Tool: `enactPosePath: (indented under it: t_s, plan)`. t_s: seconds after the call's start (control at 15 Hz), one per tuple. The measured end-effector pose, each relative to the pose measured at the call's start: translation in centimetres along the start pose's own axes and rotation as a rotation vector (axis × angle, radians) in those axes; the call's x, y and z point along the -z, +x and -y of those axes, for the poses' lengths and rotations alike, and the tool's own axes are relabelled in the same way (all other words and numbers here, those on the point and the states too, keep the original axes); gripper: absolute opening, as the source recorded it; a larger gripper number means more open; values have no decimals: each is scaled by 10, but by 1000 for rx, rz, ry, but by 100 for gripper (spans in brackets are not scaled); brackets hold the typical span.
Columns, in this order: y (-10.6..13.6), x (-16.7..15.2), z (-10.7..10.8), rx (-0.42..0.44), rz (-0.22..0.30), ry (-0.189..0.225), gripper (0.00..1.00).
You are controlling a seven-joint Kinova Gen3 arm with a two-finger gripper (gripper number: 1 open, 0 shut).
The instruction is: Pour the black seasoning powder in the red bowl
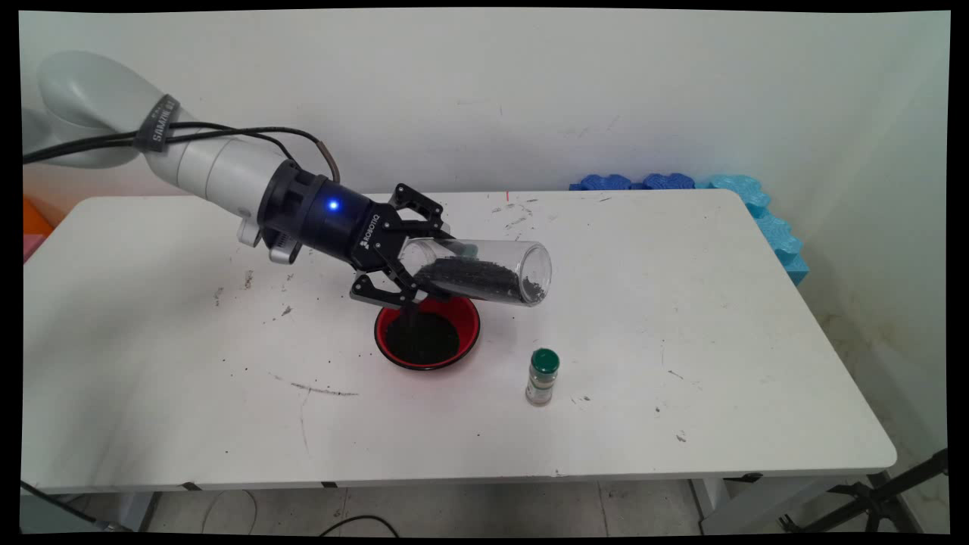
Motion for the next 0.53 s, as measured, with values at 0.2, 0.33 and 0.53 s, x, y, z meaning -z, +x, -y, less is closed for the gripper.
enactPosePath:
  t_s: [0.2,0.33,0.53]
  plan:
    - [0,0,0,6,0,-3,0]
    - [1,0,1,7,0,-4,0]
    - [1,1,1,-2,-4,-1,0]
